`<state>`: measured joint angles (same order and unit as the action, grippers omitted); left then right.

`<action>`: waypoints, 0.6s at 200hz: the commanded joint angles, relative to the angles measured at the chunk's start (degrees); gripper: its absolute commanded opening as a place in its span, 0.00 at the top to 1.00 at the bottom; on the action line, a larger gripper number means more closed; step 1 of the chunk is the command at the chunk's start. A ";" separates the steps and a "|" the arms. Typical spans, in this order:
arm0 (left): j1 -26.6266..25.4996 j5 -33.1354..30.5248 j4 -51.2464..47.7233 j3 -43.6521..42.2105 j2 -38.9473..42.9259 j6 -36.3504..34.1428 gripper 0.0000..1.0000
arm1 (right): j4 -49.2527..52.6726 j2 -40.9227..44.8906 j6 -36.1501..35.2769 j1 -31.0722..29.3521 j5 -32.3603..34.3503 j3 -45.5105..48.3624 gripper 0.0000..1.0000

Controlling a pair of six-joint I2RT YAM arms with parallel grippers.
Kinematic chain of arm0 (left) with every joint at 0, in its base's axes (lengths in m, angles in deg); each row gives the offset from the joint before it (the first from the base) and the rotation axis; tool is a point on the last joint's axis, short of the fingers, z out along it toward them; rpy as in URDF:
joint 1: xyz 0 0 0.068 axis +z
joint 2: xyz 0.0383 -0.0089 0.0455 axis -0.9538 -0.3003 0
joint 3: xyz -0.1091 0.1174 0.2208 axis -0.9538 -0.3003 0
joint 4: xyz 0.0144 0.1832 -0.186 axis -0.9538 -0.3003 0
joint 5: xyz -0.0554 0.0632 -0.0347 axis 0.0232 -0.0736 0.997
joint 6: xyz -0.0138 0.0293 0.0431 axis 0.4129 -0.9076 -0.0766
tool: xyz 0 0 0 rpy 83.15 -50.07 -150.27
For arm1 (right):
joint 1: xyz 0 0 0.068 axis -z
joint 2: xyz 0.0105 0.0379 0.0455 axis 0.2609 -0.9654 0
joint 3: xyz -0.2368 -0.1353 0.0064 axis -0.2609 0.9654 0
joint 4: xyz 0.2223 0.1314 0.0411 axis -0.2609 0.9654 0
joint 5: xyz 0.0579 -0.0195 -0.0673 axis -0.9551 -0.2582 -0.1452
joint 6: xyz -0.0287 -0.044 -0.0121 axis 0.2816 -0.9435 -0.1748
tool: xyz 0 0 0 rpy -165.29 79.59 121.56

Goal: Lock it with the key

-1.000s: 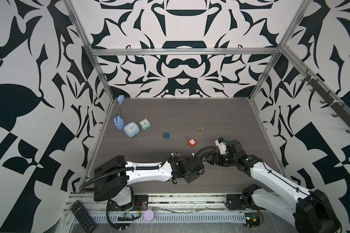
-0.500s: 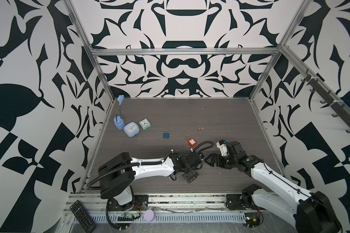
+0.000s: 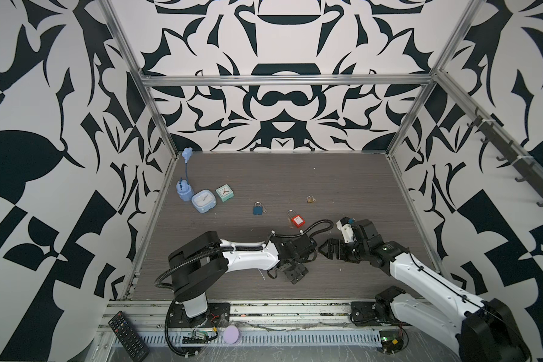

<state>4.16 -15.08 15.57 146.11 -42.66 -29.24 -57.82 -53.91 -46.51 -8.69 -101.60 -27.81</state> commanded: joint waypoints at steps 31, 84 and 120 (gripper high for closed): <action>0.15 0.21 -3.68 2.03 -1.73 1.96 0.29 | -0.89 0.99 -0.65 0.26 0.52 -0.76 0.00; 0.11 0.21 -5.44 2.63 -2.27 2.20 0.34 | -1.16 1.15 -0.60 0.35 0.59 -0.71 0.00; 0.15 0.76 -4.05 2.27 -2.17 1.92 0.43 | -1.36 1.25 -0.51 0.46 0.43 -0.69 0.00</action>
<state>4.16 -15.24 13.01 147.90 -43.86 -27.97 -57.97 -53.65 -46.51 -8.56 -101.58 -27.83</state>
